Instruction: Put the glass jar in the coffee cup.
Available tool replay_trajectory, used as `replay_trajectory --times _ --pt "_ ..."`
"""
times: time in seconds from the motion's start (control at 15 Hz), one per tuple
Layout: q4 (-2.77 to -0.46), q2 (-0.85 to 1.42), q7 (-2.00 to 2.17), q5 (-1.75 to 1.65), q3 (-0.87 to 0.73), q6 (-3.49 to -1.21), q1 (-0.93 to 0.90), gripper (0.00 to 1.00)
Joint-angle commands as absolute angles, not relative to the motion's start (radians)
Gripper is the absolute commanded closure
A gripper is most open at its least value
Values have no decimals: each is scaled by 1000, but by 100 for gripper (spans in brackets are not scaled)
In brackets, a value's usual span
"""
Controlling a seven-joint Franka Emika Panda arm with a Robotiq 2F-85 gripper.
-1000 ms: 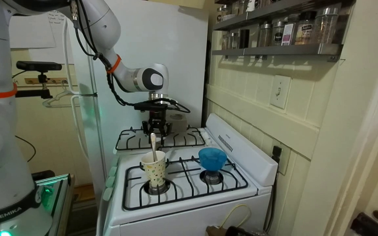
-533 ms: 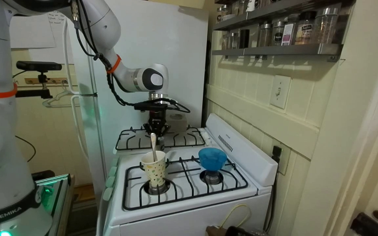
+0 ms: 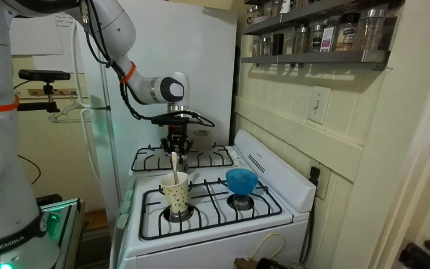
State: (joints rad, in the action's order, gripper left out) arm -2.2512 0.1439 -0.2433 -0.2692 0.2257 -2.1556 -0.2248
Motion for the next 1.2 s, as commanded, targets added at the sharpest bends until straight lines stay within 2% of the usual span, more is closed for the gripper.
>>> replay_trajectory --times 0.0,0.27,0.73,1.13 --pt "-2270 118 -220 -296 229 -2165 -233 29" --pt "-2271 114 -183 -324 222 -2198 -230 0" --pt "-2264 139 -186 -325 205 -2298 -217 0" --pt "-2262 147 -191 -297 217 -2297 -225 0"
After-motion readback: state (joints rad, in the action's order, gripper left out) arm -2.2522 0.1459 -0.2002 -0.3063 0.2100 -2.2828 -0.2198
